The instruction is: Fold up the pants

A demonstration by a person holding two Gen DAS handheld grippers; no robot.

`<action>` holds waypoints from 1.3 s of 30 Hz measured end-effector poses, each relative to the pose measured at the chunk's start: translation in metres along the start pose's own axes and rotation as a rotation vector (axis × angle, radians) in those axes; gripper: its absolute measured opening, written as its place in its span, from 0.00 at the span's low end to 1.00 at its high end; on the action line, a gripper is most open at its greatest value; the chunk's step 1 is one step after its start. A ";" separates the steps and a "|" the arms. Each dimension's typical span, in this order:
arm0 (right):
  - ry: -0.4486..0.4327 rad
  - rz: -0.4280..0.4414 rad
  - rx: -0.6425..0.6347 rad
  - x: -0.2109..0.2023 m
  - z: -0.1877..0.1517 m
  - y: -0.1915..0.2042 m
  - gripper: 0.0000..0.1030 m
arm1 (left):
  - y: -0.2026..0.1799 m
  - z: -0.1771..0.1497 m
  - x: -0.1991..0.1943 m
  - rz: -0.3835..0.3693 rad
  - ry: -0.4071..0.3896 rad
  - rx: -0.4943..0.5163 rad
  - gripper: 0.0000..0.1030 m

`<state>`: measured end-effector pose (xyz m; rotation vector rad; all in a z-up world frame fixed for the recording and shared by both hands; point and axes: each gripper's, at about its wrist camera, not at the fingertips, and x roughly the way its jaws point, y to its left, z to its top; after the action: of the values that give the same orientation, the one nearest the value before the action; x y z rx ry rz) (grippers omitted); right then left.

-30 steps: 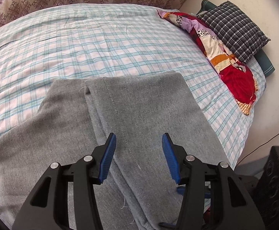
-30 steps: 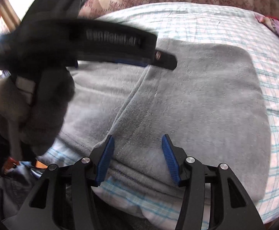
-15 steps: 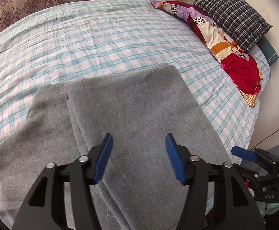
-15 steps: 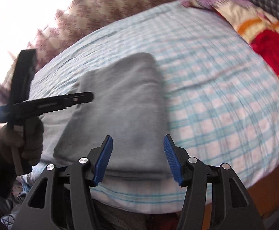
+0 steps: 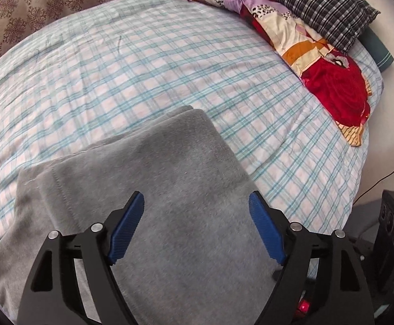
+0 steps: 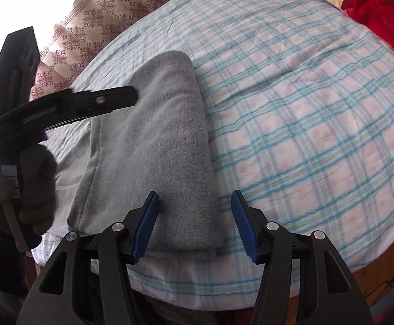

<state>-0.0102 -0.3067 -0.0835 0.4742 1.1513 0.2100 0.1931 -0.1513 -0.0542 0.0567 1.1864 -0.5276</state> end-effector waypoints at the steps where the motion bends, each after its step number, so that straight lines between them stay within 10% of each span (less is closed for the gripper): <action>1: 0.004 0.008 0.004 0.002 0.001 0.000 0.55 | -0.003 0.002 0.004 -0.005 0.008 -0.004 0.78; 10: 0.042 0.117 0.080 0.008 0.003 -0.005 0.55 | -0.026 0.016 0.030 0.006 0.048 0.016 0.78; 15: 0.032 0.126 0.110 0.006 0.005 -0.010 0.33 | -0.025 0.022 0.039 0.007 0.067 -0.008 0.79; 39: -0.172 -0.095 -0.511 -0.018 -0.035 0.135 0.25 | -0.024 0.017 0.022 0.086 0.163 0.092 0.79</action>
<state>-0.0383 -0.1856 -0.0177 -0.0142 0.9056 0.3614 0.2039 -0.1854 -0.0623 0.2322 1.3121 -0.5081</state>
